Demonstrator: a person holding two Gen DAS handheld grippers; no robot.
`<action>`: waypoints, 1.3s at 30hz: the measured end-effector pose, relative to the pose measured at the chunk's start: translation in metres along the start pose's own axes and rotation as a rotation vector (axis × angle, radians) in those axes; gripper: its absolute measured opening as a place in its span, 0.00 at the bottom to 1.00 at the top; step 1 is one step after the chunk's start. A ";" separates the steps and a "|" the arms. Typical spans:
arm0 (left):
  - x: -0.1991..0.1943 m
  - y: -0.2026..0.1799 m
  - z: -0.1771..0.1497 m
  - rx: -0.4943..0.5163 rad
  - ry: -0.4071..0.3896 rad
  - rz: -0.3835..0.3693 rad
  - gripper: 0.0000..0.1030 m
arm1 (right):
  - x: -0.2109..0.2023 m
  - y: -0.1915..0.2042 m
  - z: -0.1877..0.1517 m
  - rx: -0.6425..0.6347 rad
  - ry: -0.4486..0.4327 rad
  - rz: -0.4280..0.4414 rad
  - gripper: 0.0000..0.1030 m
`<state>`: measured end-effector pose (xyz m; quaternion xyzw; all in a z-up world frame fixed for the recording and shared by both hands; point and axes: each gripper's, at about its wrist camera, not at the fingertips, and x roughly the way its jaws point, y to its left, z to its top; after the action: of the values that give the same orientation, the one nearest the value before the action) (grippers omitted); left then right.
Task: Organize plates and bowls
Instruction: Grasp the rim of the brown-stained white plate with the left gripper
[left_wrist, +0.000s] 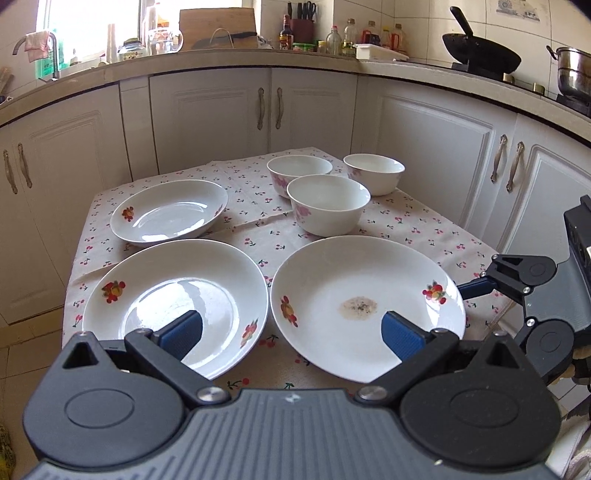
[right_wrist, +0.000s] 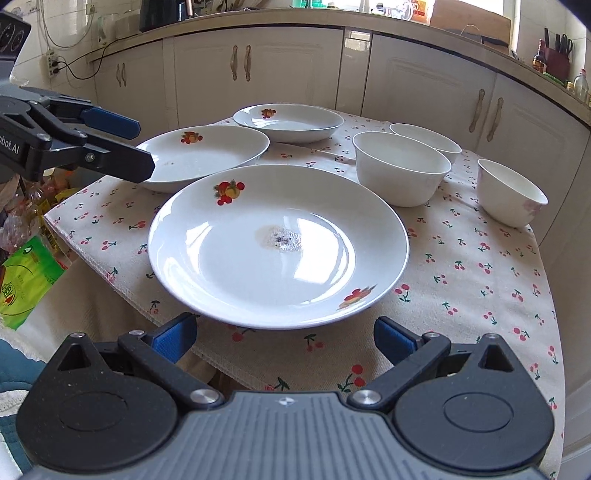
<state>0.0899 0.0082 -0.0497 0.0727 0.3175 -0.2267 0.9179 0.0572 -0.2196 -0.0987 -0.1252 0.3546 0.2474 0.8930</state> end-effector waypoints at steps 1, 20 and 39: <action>0.004 -0.001 0.003 0.014 0.008 -0.011 0.99 | 0.002 0.000 0.000 -0.006 0.001 0.001 1.00; 0.104 -0.010 0.060 0.250 0.234 -0.224 0.99 | 0.009 -0.004 -0.001 0.017 -0.042 0.034 1.00; 0.154 -0.012 0.072 0.342 0.505 -0.371 0.91 | 0.009 -0.004 -0.004 0.007 -0.077 0.053 1.00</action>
<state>0.2313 -0.0791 -0.0878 0.2201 0.4997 -0.4143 0.7282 0.0628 -0.2213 -0.1073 -0.1028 0.3242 0.2745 0.8994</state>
